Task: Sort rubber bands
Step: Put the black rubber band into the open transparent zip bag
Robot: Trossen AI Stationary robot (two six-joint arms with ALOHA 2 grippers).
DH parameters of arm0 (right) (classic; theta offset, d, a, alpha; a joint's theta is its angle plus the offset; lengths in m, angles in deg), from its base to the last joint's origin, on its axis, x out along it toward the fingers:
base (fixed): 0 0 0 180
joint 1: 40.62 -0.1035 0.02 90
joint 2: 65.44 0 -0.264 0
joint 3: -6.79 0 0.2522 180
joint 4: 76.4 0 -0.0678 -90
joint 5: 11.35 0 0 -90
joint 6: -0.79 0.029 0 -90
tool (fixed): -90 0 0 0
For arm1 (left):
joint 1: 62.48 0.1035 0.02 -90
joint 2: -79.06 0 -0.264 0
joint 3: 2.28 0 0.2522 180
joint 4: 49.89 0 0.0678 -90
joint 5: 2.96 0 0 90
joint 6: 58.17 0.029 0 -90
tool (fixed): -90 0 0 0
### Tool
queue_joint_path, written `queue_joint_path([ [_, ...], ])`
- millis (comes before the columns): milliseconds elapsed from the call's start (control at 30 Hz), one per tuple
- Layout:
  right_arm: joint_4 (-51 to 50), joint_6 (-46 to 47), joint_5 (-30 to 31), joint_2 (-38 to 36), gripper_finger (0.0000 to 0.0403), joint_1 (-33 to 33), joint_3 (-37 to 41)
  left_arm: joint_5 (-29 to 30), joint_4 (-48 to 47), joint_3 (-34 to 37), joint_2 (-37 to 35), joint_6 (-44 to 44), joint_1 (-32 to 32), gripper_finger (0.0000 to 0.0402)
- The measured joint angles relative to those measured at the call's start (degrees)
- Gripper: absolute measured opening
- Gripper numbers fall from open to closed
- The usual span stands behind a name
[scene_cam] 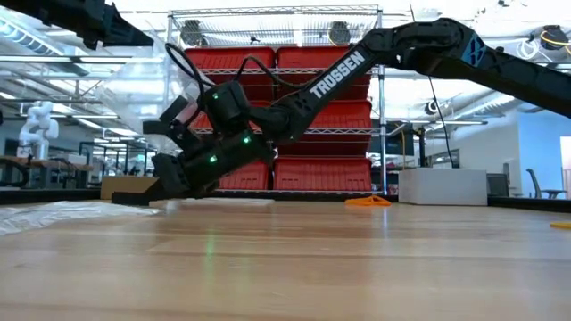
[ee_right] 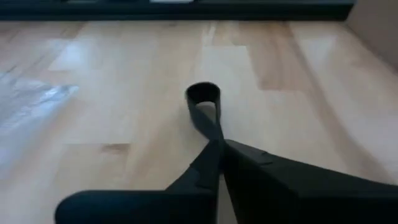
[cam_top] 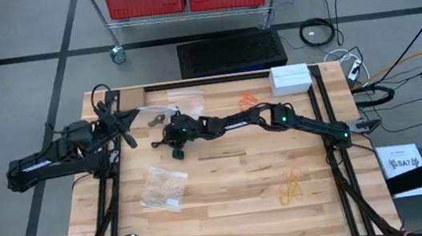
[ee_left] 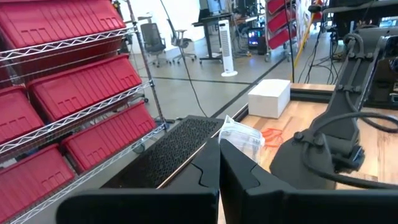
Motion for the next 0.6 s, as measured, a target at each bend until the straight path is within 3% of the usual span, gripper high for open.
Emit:
queue_joint_path([
  [267, -15.87, -2.87, 2.89, -9.1, 0.0002, -3.75, 0.02, -0.08, -0.41, 0.0, 0.02, 0.02, 0.0, 0.0],
  [467, -27.62, -8.25, 10.25, -19.38, 0.0001, -7.86, 0.0, -3.76, -0.43, -0.02, 0.04, 0.09, 0.0, 0.0],
  [600, -34.53, -9.2, 18.45, -26.3, 0.0, -10.9, 0.0, -4.62, -1.23, -0.02, 0.23, 0.15, 0.0, 0.0],
])
